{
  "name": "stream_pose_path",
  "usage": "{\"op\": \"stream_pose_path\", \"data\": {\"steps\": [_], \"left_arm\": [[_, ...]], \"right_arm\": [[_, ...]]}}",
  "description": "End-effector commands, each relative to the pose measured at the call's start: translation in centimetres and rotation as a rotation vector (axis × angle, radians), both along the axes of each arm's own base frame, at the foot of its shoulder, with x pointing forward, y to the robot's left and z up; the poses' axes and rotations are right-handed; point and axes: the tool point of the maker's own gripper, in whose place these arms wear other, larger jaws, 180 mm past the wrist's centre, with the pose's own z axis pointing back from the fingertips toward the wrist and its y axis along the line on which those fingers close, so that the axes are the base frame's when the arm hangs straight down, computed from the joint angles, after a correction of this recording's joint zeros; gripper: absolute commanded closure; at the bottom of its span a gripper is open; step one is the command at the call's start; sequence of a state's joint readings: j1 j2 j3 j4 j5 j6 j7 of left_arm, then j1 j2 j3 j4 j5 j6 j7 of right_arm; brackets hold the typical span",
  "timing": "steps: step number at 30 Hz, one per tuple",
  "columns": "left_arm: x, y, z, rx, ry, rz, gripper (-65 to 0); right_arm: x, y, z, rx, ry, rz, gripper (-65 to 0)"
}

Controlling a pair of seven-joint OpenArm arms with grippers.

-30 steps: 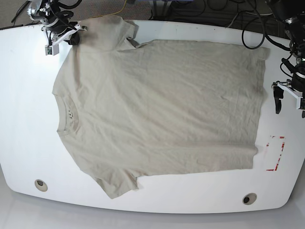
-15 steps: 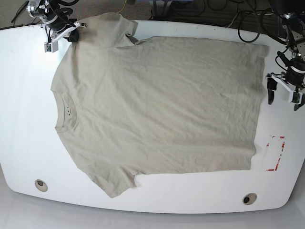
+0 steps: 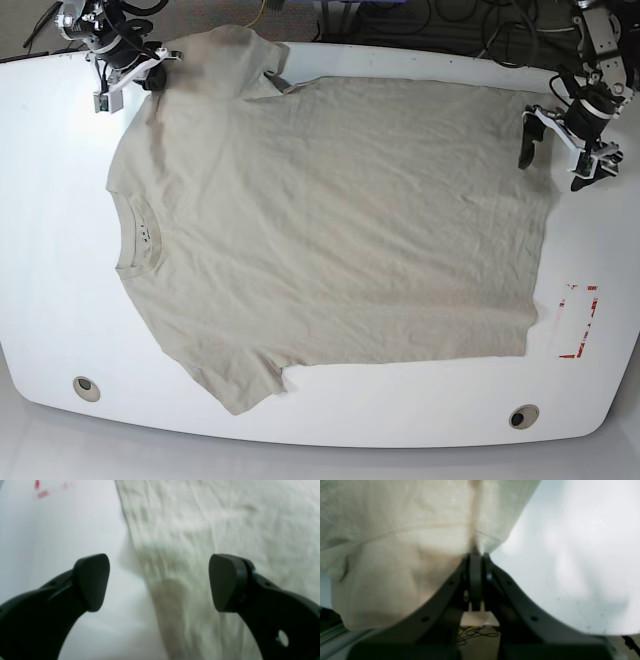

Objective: Layout the t-shirt on the table in an organized manner, then fold the t-shirt properly
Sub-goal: 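Lower both grippers and grasp the shirt edge at the shoulders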

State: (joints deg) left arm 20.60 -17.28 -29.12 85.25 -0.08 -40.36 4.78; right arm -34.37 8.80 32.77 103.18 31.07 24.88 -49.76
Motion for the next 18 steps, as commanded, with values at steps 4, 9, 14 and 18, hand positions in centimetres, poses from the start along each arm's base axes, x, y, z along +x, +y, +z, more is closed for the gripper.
{"op": "stream_pose_path", "data": {"steps": [4,9,14,18], "left_arm": [[-0.4,-0.1,2.1,-0.063,-0.071,0.010,-59.4],[-1.9,0.9,2.9,-0.089,-0.047,0.059,-59.4],[-3.6,1.9,3.1,-0.078,0.024,0.099,-59.3],[-5.1,2.5,2.9,-0.067,0.078,0.123,-59.3]], "right_arm": [[-1.0,-0.5,-0.5,-0.030,0.054,0.009,-0.4],[-0.5,-0.1,-0.5,-0.023,0.044,0.018,-0.4],[-0.1,0.3,-0.5,-0.019,0.041,0.031,-0.4],[-0.1,0.3,-0.5,-0.018,0.039,0.030,-0.4]]}}
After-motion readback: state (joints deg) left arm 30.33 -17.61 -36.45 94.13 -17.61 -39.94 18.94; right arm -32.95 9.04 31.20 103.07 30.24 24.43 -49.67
